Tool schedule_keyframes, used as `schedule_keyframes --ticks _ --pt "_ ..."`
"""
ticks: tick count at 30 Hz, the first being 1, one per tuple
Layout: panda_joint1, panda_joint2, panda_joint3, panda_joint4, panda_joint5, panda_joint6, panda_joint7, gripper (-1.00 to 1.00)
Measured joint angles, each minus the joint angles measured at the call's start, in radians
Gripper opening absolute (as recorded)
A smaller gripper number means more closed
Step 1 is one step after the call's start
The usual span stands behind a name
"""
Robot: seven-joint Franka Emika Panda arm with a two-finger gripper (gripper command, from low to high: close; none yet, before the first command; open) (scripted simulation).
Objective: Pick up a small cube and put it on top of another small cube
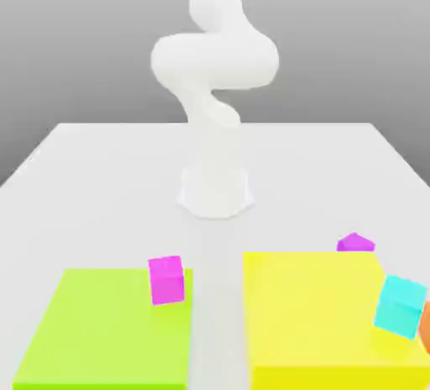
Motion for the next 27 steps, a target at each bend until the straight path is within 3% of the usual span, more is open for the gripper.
schedule_keyframes --ticks 15,27 --pt "0.211 0.549 0.12 0.016 -0.032 0.154 -0.312 0.0" --pt "0.377 0.991 0.214 0.031 -0.143 0.27 -0.498 0.0"
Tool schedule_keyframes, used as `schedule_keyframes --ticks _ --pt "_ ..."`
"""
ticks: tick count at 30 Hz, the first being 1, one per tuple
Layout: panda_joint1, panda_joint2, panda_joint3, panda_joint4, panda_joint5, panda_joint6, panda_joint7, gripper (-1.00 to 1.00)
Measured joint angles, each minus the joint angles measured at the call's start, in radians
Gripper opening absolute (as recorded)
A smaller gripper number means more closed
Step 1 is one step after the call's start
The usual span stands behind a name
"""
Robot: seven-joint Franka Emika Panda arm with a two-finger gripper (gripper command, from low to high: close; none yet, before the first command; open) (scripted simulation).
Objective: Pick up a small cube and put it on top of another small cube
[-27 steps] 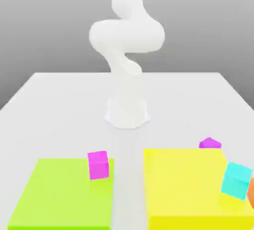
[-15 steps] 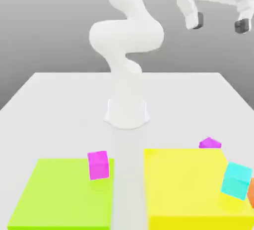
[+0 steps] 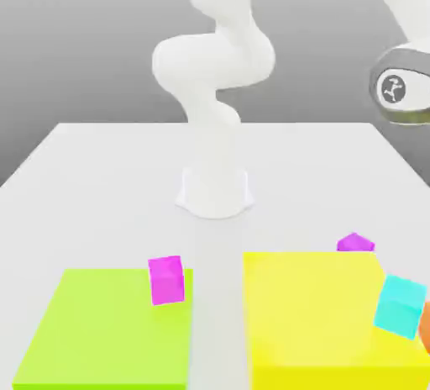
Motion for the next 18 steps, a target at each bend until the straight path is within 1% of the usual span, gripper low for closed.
schedule_keyframes --ticks 2,6,7,13,18 --pt "0.025 0.075 0.008 0.005 -0.029 0.024 -0.017 0.0" --pt "0.07 0.22 -0.034 0.032 -0.086 0.124 0.01 0.0" --pt "0.076 0.241 -0.042 0.036 -0.094 0.14 0.016 -1.0" --pt "0.077 0.251 -0.044 0.038 -0.099 0.147 0.019 -1.0" --pt "0.047 0.117 0.001 0.009 -0.038 0.043 -0.025 -1.0"
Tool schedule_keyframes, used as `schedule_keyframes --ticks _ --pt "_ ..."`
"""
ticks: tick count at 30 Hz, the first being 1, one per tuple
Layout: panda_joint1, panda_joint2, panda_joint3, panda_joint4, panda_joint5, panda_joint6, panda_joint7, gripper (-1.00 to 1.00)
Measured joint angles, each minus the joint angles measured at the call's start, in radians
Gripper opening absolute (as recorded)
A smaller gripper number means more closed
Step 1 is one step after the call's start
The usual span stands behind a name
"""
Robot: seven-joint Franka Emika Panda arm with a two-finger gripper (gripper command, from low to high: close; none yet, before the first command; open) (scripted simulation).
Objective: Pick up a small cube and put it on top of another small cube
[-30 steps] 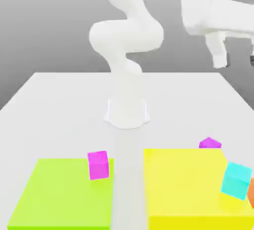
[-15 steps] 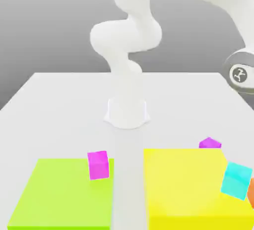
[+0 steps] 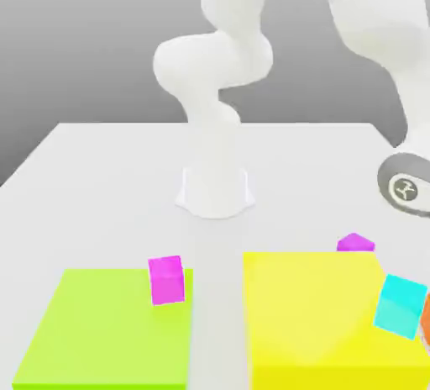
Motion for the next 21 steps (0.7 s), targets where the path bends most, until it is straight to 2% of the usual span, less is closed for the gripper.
schedule_keyframes --ticks 5,11,21 --pt "-0.055 -0.131 0.042 -0.063 0.146 -0.055 -0.02 -1.0" --pt "-0.114 -0.304 0.017 -0.164 0.273 -0.115 0.04 -1.0" --pt "-0.459 -0.623 -0.177 -0.426 0.186 -0.176 0.464 -1.0"
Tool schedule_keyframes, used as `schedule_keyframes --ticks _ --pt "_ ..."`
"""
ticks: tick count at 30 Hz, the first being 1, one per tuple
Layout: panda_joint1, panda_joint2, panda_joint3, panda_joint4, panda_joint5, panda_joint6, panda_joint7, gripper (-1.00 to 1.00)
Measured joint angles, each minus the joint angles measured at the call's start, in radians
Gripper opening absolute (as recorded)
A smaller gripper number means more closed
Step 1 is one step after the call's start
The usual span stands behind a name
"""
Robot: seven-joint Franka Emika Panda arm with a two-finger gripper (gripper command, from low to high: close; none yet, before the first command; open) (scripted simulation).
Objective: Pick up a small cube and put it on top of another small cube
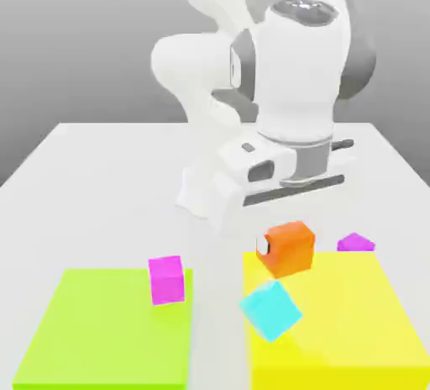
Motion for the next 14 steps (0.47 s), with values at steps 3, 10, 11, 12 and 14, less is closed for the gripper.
schedule_keyframes --ticks 3,10,11,12,14 --pt "-0.114 -0.083 -0.052 -0.072 -0.011 -0.012 0.106 -1.0" --pt "-0.178 0.045 -0.087 -0.134 -0.012 0.177 0.152 -1.0" --pt "-0.178 0.071 -0.087 -0.138 -0.011 0.206 0.152 1.0" --pt "-0.178 0.071 -0.087 -0.138 -0.011 0.206 0.152 1.0" --pt "-0.178 0.071 -0.087 -0.138 -0.011 0.206 0.152 1.0"
